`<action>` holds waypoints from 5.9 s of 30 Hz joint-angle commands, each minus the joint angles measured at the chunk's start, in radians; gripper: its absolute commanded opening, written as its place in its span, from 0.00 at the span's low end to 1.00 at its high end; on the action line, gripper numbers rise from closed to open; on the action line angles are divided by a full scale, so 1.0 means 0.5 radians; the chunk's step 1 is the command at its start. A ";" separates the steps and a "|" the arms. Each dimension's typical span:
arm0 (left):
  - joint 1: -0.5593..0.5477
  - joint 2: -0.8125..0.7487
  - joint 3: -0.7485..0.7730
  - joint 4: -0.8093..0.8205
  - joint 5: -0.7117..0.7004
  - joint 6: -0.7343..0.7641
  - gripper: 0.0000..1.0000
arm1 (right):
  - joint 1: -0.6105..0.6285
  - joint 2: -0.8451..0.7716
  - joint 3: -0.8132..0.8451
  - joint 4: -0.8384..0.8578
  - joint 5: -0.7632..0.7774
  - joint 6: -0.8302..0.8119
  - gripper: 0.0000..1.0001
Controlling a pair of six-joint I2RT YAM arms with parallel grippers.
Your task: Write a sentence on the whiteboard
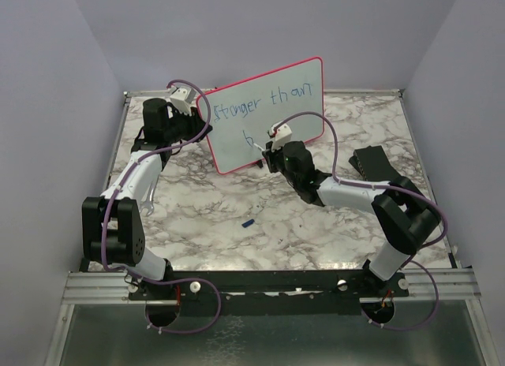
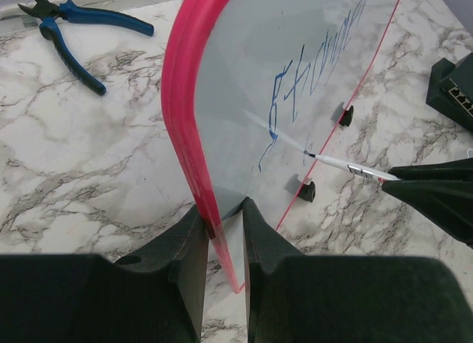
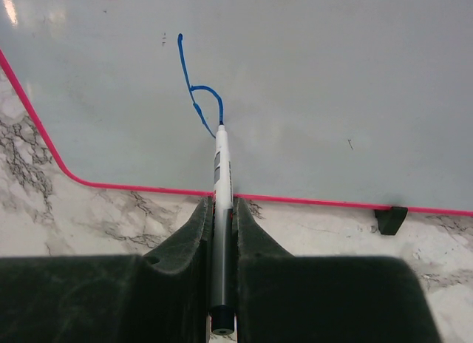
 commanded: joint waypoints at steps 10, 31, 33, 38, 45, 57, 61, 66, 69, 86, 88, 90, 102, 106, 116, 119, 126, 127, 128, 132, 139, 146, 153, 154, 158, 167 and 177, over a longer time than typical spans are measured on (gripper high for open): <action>-0.021 -0.040 -0.031 -0.070 -0.038 0.081 0.05 | 0.029 0.046 -0.024 -0.024 -0.085 -0.031 0.01; -0.023 -0.051 -0.034 -0.070 -0.041 0.081 0.05 | 0.049 -0.174 -0.125 -0.012 0.072 -0.017 0.01; -0.022 -0.050 -0.034 -0.070 -0.041 0.081 0.05 | 0.038 -0.182 -0.120 -0.009 0.077 -0.018 0.01; -0.021 -0.055 -0.037 -0.070 -0.043 0.082 0.05 | -0.016 -0.160 -0.078 0.002 0.063 -0.021 0.01; -0.021 -0.057 -0.037 -0.069 -0.044 0.084 0.05 | -0.041 -0.104 -0.017 0.014 0.028 -0.034 0.01; -0.022 -0.061 -0.041 -0.070 -0.043 0.084 0.05 | -0.050 -0.043 0.037 0.038 -0.044 -0.043 0.01; -0.021 -0.059 -0.042 -0.070 -0.047 0.084 0.05 | -0.055 -0.002 0.067 0.038 -0.060 -0.047 0.01; -0.022 -0.060 -0.043 -0.070 -0.047 0.084 0.05 | -0.053 0.023 0.080 0.024 0.000 -0.048 0.01; -0.023 -0.060 -0.044 -0.070 -0.048 0.085 0.05 | -0.059 0.020 0.071 0.011 0.033 -0.047 0.01; -0.023 -0.059 -0.045 -0.070 -0.049 0.084 0.05 | -0.105 -0.042 0.055 0.025 0.113 -0.052 0.01; -0.021 -0.060 -0.041 -0.070 -0.047 0.084 0.05 | -0.105 -0.034 0.079 0.027 0.097 -0.052 0.00; -0.022 -0.060 -0.041 -0.070 -0.049 0.084 0.05 | -0.106 -0.019 0.101 0.027 0.080 -0.052 0.01; -0.023 -0.054 -0.037 -0.070 -0.044 0.087 0.05 | -0.103 0.029 0.118 0.038 -0.085 -0.052 0.01; -0.021 -0.053 -0.037 -0.070 -0.045 0.086 0.05 | -0.103 0.028 0.106 0.043 -0.119 -0.050 0.01; -0.023 -0.057 -0.037 -0.070 -0.041 0.084 0.05 | -0.096 0.005 0.046 0.063 -0.171 -0.052 0.01; -0.024 -0.058 -0.040 -0.070 -0.041 0.084 0.05 | -0.093 0.001 0.043 0.068 -0.127 -0.047 0.01; -0.025 -0.061 -0.040 -0.070 -0.041 0.084 0.05 | -0.095 -0.042 0.047 0.085 0.104 0.003 0.01; -0.024 -0.062 -0.040 -0.070 -0.041 0.084 0.05 | -0.093 -0.044 0.051 0.085 0.103 0.001 0.01; -0.024 -0.062 -0.041 -0.070 -0.041 0.082 0.05 | -0.093 -0.044 0.057 0.083 0.097 -0.002 0.01; -0.024 -0.068 -0.040 -0.070 -0.041 0.081 0.05 | -0.094 -0.038 0.076 0.079 0.084 -0.012 0.01; -0.027 -0.072 -0.040 -0.070 -0.038 0.081 0.05 | -0.093 -0.058 0.080 0.092 0.083 -0.018 0.01; -0.027 -0.071 -0.043 -0.070 -0.040 0.081 0.05 | -0.092 -0.057 0.087 0.109 0.061 -0.021 0.01; -0.030 -0.069 -0.044 -0.070 -0.042 0.081 0.05 | -0.092 -0.072 0.097 0.113 0.100 -0.028 0.01; -0.030 -0.070 -0.041 -0.070 -0.041 0.081 0.05 | -0.093 -0.079 0.098 0.113 0.111 -0.031 0.01; -0.030 -0.072 -0.044 -0.070 -0.047 0.084 0.05 | -0.093 -0.103 0.101 0.113 0.148 -0.048 0.01; -0.030 -0.073 -0.043 -0.070 -0.048 0.084 0.05 | -0.092 -0.104 0.089 0.090 0.085 -0.051 0.01; -0.031 -0.071 -0.040 -0.070 -0.043 0.083 0.05 | -0.069 -0.060 0.093 0.086 -0.075 -0.051 0.01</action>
